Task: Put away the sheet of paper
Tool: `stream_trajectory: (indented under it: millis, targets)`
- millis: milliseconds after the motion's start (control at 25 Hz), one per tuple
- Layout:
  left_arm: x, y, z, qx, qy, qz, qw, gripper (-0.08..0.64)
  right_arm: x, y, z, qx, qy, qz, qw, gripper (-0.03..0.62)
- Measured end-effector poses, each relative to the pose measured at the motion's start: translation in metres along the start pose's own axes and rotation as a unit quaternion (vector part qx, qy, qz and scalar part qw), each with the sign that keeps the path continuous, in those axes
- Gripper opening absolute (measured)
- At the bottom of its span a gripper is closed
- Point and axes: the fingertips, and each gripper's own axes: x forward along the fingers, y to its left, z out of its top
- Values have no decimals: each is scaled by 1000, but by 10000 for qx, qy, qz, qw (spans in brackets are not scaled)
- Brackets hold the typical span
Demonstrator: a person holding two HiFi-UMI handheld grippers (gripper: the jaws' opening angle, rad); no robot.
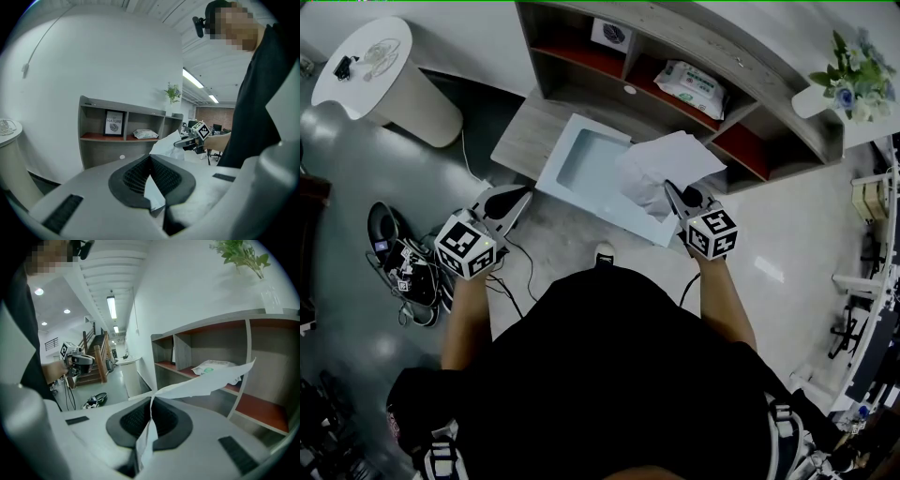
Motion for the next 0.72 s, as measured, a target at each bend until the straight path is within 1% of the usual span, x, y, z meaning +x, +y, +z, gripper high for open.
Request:
stream_trajectory:
  millis: [360,720]
  targets:
    - [16,3,9,8,50,156,9999,20,12,-21,8,-75,-11,200,9998,15]
    - [40,-1,18,6,70,259,9996,20,20,-39,2,-128,81,457,9988,15]
